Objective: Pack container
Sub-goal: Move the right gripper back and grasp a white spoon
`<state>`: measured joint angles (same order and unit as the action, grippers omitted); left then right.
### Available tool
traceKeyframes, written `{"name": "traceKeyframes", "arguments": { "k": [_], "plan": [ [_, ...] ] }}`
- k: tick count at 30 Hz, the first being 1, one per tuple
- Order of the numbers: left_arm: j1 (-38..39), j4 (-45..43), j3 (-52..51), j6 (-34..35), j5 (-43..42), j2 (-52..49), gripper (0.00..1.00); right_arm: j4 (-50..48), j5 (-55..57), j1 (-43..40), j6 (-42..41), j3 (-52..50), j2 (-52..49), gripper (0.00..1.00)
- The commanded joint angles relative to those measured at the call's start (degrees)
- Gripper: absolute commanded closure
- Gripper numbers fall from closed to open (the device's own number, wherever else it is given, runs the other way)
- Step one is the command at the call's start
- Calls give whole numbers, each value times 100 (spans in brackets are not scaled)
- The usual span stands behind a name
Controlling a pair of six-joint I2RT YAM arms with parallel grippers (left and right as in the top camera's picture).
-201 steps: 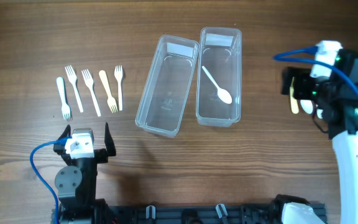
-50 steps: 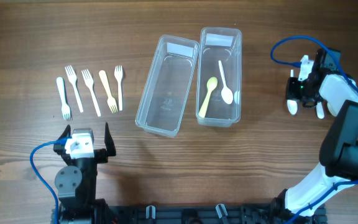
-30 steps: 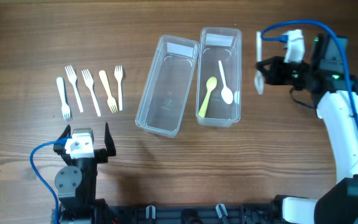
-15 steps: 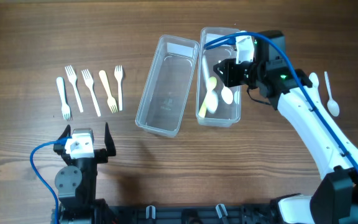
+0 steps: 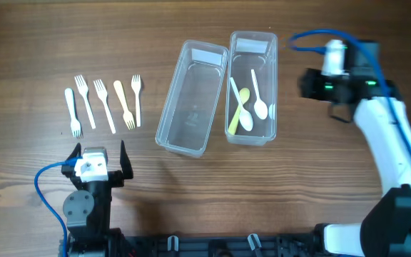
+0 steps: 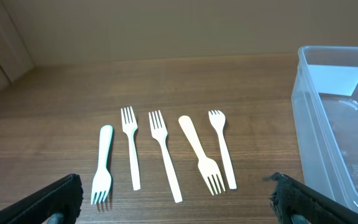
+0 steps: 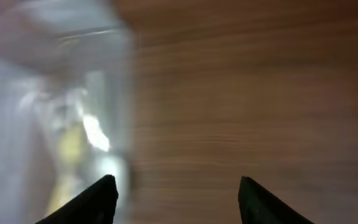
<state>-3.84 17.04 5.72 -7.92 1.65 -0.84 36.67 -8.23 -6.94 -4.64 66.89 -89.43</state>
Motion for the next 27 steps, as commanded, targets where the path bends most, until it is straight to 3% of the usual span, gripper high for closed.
{"name": "traceKeyframes", "arguments": {
  "k": [1,12,16,27],
  "plan": [
    [-15,-31,-48,-107,-7,42,0,48,632,-619,1300,17,-4,39],
    [-15,-31,-48,-107,-7,42,0,-424,1040,-1222,2621,17,-385,36],
    [-15,-31,-48,-107,-7,42,0,-704,1043,-1266,3222,17,-1036,29],
    [-15,-31,-48,-107,-7,42,0,-1123,732,-1718,2564,17,-1794,34]
  ]
}}
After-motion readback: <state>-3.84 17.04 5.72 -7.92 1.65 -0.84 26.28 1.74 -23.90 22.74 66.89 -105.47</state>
